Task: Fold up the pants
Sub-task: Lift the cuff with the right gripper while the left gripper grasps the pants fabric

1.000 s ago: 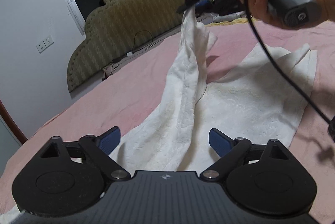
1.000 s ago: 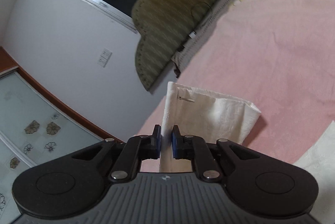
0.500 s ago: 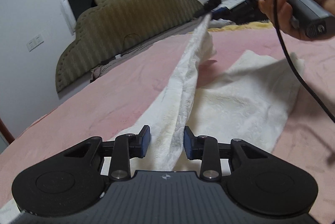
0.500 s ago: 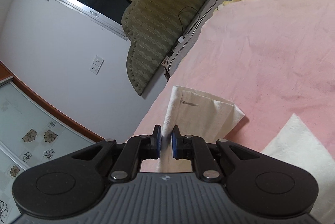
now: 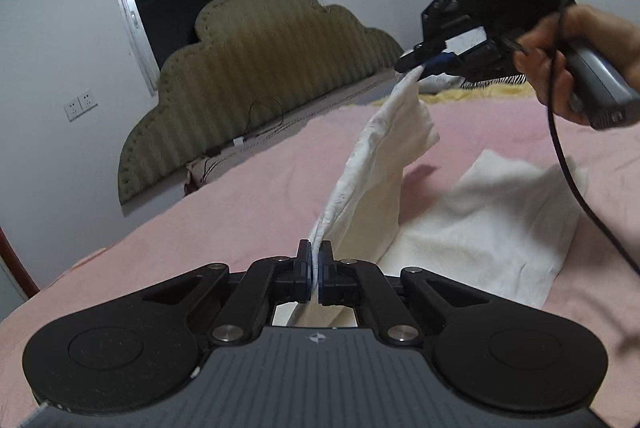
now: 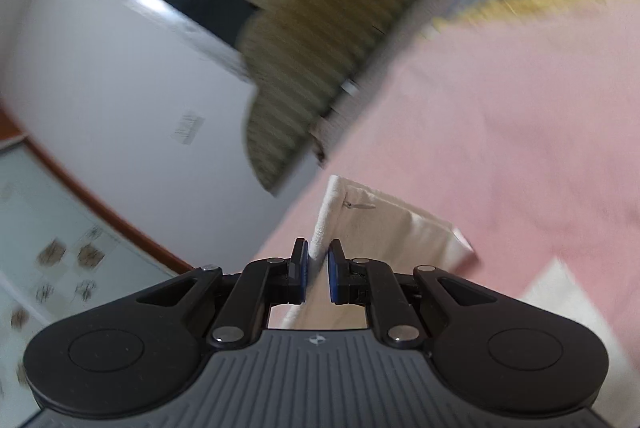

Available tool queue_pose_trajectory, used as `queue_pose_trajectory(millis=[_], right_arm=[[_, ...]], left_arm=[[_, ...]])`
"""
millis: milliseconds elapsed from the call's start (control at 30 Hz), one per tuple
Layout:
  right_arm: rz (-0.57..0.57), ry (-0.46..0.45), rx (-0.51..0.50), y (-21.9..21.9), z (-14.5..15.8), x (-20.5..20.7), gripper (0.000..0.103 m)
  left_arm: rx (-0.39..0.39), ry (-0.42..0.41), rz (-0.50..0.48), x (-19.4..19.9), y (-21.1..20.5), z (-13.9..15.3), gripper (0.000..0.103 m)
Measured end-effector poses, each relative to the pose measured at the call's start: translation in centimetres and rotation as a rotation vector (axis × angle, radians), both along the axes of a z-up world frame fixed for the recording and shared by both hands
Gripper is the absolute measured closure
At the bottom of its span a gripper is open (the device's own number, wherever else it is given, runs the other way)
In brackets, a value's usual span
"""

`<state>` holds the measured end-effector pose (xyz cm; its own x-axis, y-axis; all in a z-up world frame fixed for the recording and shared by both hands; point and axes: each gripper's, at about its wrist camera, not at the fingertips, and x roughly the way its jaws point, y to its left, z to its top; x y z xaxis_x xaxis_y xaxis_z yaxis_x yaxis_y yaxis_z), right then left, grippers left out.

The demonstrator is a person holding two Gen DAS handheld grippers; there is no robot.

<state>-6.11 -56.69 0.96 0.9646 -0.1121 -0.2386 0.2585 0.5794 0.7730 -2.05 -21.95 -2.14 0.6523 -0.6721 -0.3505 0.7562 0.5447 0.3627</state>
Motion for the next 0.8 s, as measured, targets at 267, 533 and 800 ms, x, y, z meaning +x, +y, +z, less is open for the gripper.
queue_pose_trajectory(millis=[267, 533, 800], right_arm=[[-0.087, 0.195, 0.022, 0.4, -4.4, -7.3, 0.092], [-0.164, 0.196, 0.148, 0.9, -8.2, -12.6, 0.092], [-0.184, 0.271, 0.060, 1.3, -8.1, -14.9, 0.092]], left_arm=[[0.126, 0.097, -0.183, -3.7, 0.1, -3.6, 0.099], [0.170, 0.096, -0.245, -5.1, 1.0, -4.5, 0.099], [0.231, 0.053, -0.237, -6.1, 0.2, -6.1, 0.082]])
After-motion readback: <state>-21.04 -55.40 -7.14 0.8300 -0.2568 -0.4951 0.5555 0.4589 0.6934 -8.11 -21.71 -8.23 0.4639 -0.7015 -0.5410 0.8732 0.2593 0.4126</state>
